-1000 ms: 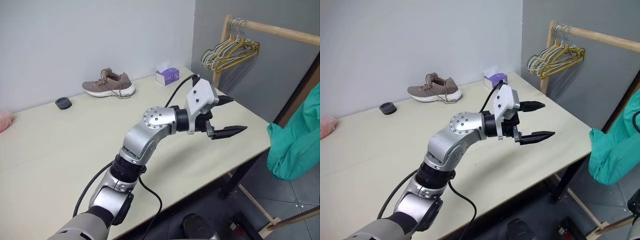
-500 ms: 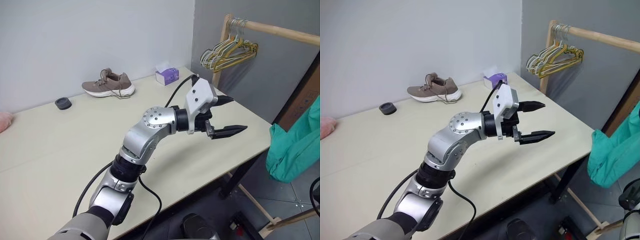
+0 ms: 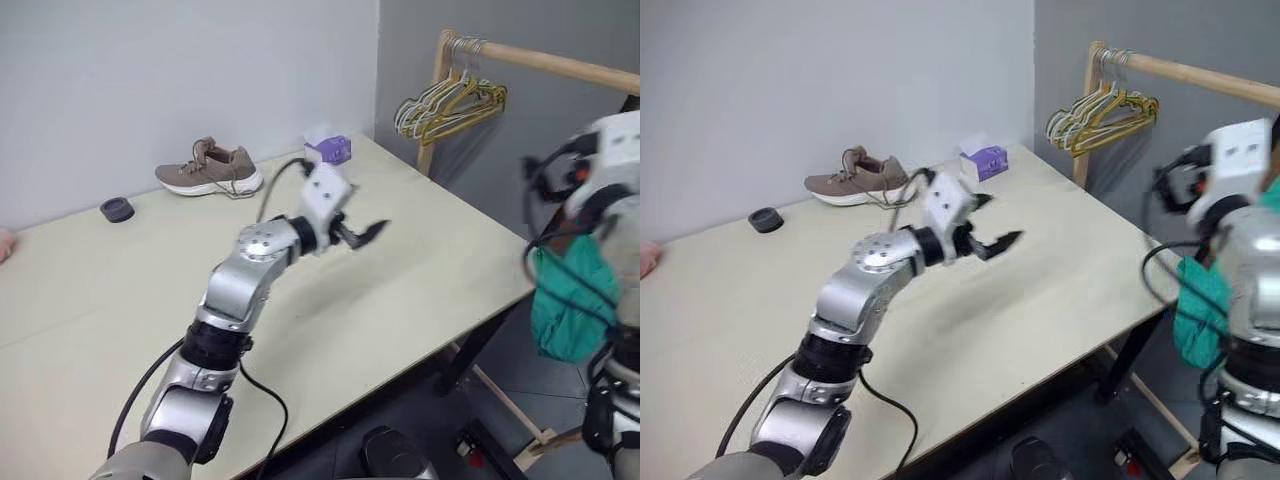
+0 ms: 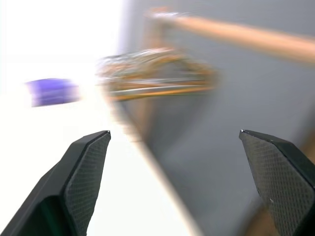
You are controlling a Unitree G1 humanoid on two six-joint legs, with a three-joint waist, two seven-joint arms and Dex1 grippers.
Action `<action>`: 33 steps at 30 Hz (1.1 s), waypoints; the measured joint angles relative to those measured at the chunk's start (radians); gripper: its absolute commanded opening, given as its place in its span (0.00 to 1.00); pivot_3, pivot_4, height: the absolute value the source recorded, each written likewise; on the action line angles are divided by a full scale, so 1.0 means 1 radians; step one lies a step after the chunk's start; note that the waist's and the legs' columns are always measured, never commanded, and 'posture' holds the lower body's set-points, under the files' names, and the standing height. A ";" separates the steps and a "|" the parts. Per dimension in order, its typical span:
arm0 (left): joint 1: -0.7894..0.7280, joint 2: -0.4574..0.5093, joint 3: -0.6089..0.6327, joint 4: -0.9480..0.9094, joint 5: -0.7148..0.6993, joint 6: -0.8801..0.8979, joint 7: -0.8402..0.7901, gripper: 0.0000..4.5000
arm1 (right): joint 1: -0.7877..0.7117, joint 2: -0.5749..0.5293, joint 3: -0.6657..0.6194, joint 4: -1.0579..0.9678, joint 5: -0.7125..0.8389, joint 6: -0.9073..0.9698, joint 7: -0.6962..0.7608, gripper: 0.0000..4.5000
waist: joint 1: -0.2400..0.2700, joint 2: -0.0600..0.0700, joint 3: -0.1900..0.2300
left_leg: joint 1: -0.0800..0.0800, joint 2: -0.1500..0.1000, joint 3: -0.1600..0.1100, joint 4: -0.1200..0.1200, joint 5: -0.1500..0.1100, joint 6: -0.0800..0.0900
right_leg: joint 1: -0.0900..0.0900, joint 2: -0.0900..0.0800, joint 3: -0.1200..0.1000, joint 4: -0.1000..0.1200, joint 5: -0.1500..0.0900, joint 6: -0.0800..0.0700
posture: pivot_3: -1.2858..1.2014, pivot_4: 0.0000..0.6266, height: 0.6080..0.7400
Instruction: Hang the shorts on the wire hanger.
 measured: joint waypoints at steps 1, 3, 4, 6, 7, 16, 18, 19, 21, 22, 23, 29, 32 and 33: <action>0.051 0.024 0.044 -0.006 0.026 0.019 0.052 1.00 | 0.021 0.042 0.052 0.001 -0.005 -0.060 0.017 0.99 | 0.004 -0.002 -0.001 | 0.000 0.001 -0.001 0.000 0.000 0.000 | -0.001 0.000 0.000 0.003 0.000 -0.001 | 0.41 0.00 1.00; 0.157 0.051 0.135 -0.034 0.068 0.065 0.141 1.00 | 0.051 0.110 0.142 0.037 -0.028 -0.169 0.035 0.99 | 0.019 -0.004 -0.001 | -0.001 0.001 -0.003 0.000 0.000 0.000 | -0.003 0.000 0.000 0.004 0.001 -0.002 | 0.43 0.00 1.00; 0.215 0.056 0.177 -0.061 0.088 0.090 0.184 1.00 | 0.058 0.142 0.180 0.076 -0.041 -0.219 0.046 0.99 | 0.037 -0.005 -0.001 | -0.001 0.001 -0.003 0.000 0.000 0.000 | -0.004 0.000 -0.001 0.004 0.002 -0.003 | 0.44 0.00 1.00; 0.302 0.061 0.223 -0.113 0.125 0.121 0.247 1.00 | 0.068 0.185 0.235 0.150 -0.062 -0.292 0.067 0.99 | 0.078 -0.009 0.000 | -0.001 0.001 -0.004 0.000 0.000 -0.001 | -0.004 0.000 -0.001 0.004 0.005 -0.008 | 0.45 0.00 1.00; 0.348 0.061 0.247 -0.144 0.138 0.123 0.274 1.00 | 0.067 0.206 0.260 0.192 -0.069 -0.333 0.081 0.99 | 0.106 -0.010 0.000 | -0.001 0.001 -0.003 0.000 0.000 -0.001 | -0.004 0.000 -0.001 0.003 0.005 -0.009 | 0.46 0.00 1.00; 0.556 -0.084 0.428 -0.240 0.118 0.125 0.402 1.00 | 0.054 0.357 0.368 0.472 -0.100 -0.542 0.180 0.99 | 0.326 -0.019 -0.002 | -0.001 0.001 -0.006 0.001 -0.002 -0.004 | -0.008 0.000 -0.005 0.002 0.007 -0.012 | 0.52 0.00 1.00; 0.556 -0.086 0.443 -0.257 0.103 0.125 0.401 1.00 | 0.033 0.370 0.369 0.513 -0.100 -0.562 0.197 0.99 | 0.355 -0.019 -0.001 | 0.000 0.001 -0.005 0.001 -0.002 -0.005 | -0.009 0.001 -0.006 0.002 0.008 -0.014 | 0.53 0.00 1.00; 0.556 -0.086 0.446 -0.266 0.099 0.125 0.400 1.00 | 0.026 0.371 0.369 0.523 -0.100 -0.570 0.201 0.99 | 0.364 -0.020 -0.002 | 0.000 0.001 -0.005 0.001 -0.002 -0.005 | -0.009 0.001 -0.006 0.003 0.008 -0.014 | 0.53 0.00 1.00; 0.555 -0.083 0.452 -0.275 0.091 0.125 0.398 1.00 | 0.011 0.370 0.366 0.539 -0.100 -0.579 0.211 0.99 | 0.384 -0.020 -0.002 | 0.001 0.001 -0.004 0.001 -0.002 -0.005 | -0.008 0.002 -0.007 0.003 0.008 -0.014 | 0.53 0.00 1.00; 0.554 -0.079 0.452 -0.275 0.088 0.125 0.396 1.00 | 0.007 0.370 0.362 0.548 -0.100 -0.579 0.213 0.99 | 0.388 -0.020 -0.002 | 0.001 0.001 -0.004 0.001 -0.002 -0.005 | -0.008 0.002 -0.007 0.003 0.008 -0.014 | 0.53 0.00 1.00; 0.549 -0.074 0.452 -0.272 0.085 0.125 0.394 1.00 | 0.004 0.370 0.357 0.555 -0.099 -0.578 0.214 0.99 | 0.392 -0.020 -0.002 | 0.001 0.002 -0.004 0.001 -0.001 -0.006 | -0.008 0.002 -0.008 0.003 0.008 -0.014 | 0.53 0.00 1.00; 0.510 -0.076 0.431 -0.273 0.076 0.109 0.395 1.00 | 0.051 0.361 0.300 0.514 -0.095 -0.563 0.189 0.99 | 0.409 -0.020 -0.002 | 0.001 0.002 -0.003 0.000 -0.001 -0.006 | -0.008 0.003 -0.007 0.003 0.009 -0.015 | 0.53 0.00 1.00; 0.511 -0.086 0.413 -0.274 0.072 0.098 0.393 1.00 | 0.097 0.361 0.291 0.474 -0.095 -0.542 0.177 0.99 | 0.410 -0.020 -0.002 | 0.000 0.002 -0.002 -0.001 -0.001 -0.007 | -0.007 0.003 -0.006 0.004 0.009 -0.015 | 0.52 0.00 1.00; 0.512 -0.086 0.410 -0.274 0.070 0.093 0.393 1.00 | 0.105 0.361 0.289 0.469 -0.095 -0.533 0.176 0.99 | 0.409 -0.020 -0.002 | 0.000 0.003 -0.001 -0.001 -0.001 -0.007 | -0.007 0.003 -0.006 0.004 0.009 -0.015 | 0.52 0.00 1.00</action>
